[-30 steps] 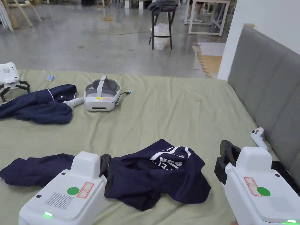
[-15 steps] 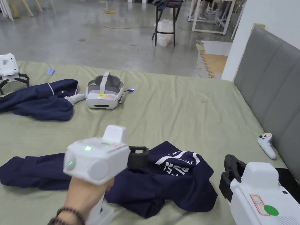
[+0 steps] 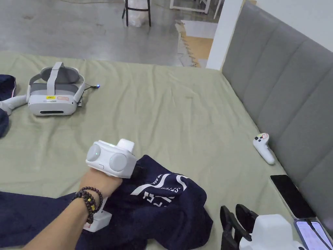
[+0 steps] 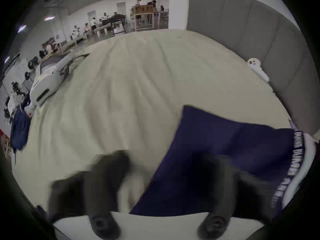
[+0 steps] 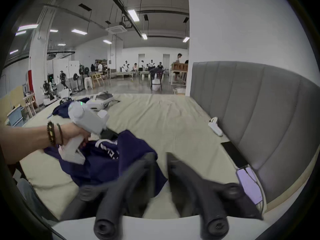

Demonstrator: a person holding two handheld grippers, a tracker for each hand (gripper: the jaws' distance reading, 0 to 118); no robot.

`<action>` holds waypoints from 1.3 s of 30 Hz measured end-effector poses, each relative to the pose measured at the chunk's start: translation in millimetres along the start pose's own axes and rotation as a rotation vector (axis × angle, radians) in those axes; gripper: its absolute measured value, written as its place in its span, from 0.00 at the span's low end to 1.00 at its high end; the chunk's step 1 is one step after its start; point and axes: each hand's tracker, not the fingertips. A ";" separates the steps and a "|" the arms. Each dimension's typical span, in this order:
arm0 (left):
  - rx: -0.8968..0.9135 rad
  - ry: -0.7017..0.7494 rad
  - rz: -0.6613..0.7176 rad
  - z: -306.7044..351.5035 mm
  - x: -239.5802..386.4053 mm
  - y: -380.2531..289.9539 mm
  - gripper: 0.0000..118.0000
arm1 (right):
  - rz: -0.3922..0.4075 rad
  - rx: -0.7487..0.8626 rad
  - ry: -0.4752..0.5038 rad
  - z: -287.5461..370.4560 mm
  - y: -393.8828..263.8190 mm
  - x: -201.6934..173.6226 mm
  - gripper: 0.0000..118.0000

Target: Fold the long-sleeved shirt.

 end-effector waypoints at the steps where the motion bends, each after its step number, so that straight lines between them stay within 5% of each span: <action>1: 0.038 -0.031 -0.018 19.7 5.7 -2.9 0.04 | 0.000 -0.031 0.011 -4.3 -3.0 -0.4 0.66; 2: 0.078 0.021 -0.014 37.8 19.8 -9.8 0.04 | -0.004 -0.077 0.016 -10.0 -6.6 -1.9 0.72; 8: 0.147 -0.021 0.062 64.0 -22.9 6.6 0.04 | -0.012 -0.169 0.137 -67.9 -17.9 -26.3 0.71; 10: 0.186 -0.015 0.048 119.4 -5.3 -0.8 0.04 | -0.002 -0.167 0.108 -100.9 -15.7 -37.2 0.65; 12: 0.222 -0.004 0.076 147.3 -5.9 -7.8 0.04 | 0.033 -0.209 0.080 -120.3 -7.1 -41.1 0.09; 13: 0.196 -0.028 0.132 130.7 -29.8 -1.1 0.04 | 0.024 -0.240 0.081 -119.1 0.9 -38.8 0.05; 16: 0.317 -0.004 0.171 178.1 -56.0 0.9 0.04 | 0.016 -0.138 0.168 -89.2 40.9 -25.2 0.04; 18: 0.419 -0.015 0.201 217.2 -82.7 7.1 0.04 | 0.122 -0.065 0.185 -68.6 86.7 -20.5 0.04; 24: 0.700 0.054 0.136 376.5 -78.6 65.2 0.04 | 0.245 0.196 0.280 -26.1 265.5 -22.1 0.05; 28: 0.859 0.120 0.115 457.8 -89.6 122.0 0.04 | 0.361 0.382 0.214 3.6 387.2 -36.0 0.05; 32: 0.907 0.172 0.146 507.9 -85.3 172.5 0.04 | 0.394 0.464 0.158 22.5 482.7 -48.3 0.05; 39: 0.933 0.166 0.154 498.1 -81.6 196.1 0.04 | 0.417 0.445 0.065 7.7 501.6 -53.0 0.05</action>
